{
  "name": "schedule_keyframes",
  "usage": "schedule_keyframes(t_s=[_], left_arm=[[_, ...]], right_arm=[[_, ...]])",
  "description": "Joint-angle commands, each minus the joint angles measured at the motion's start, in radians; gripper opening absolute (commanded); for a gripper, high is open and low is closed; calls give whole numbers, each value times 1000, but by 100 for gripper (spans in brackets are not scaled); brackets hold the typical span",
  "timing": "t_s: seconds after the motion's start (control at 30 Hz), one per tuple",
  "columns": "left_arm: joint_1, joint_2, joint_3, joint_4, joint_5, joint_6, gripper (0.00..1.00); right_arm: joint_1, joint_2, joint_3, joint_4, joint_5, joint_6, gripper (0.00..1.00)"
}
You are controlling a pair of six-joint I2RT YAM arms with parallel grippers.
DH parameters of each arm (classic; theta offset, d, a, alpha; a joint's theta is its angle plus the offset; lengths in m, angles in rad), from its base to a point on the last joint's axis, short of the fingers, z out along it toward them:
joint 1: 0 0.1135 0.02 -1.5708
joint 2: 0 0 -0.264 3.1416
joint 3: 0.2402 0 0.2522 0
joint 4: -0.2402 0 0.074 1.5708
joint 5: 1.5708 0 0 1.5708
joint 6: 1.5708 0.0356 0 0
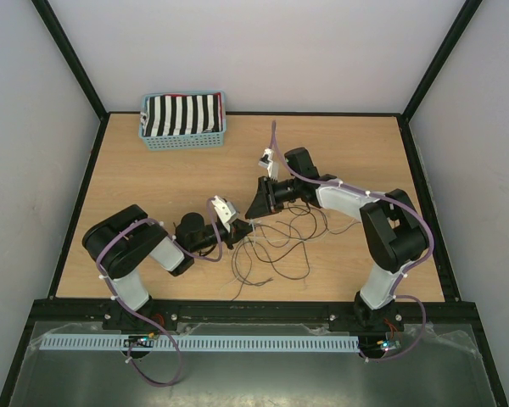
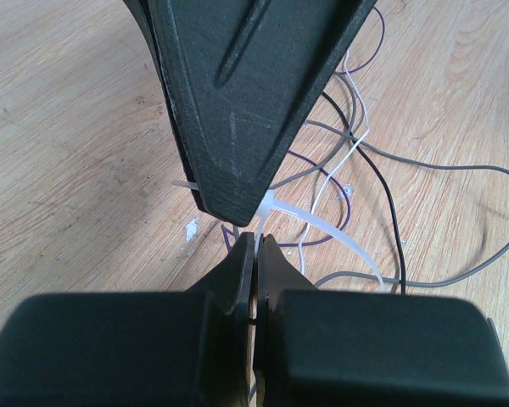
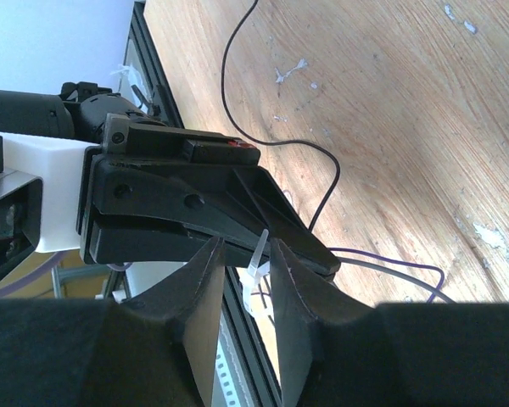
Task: Zip-tie the wires
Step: Tie the cable at the center of the board.
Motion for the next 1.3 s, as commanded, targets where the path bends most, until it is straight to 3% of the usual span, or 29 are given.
schedule_keyframes(t_s=[0.0,0.27,0.6,0.83,1.0,1.27], left_arm=[[6,-10,20,49,13,-6,0],[8,-8,23,49,8,-12,0],[8,-2,25,50,15,-16,0],[7,6,24,50,23,-18,0],[7,13,27,50,20,-22,0],[7,11,28,49,17,-25,0]], right_arm=[[6,8,-10,-4,-22,-17,38],[6,6,-21,-14,-34,-26,31],[7,13,17,-5,-39,-5,0],[6,16,29,42,-38,48,0],[6,13,10,89,-61,87,16],[7,10,2,78,-69,74,25]])
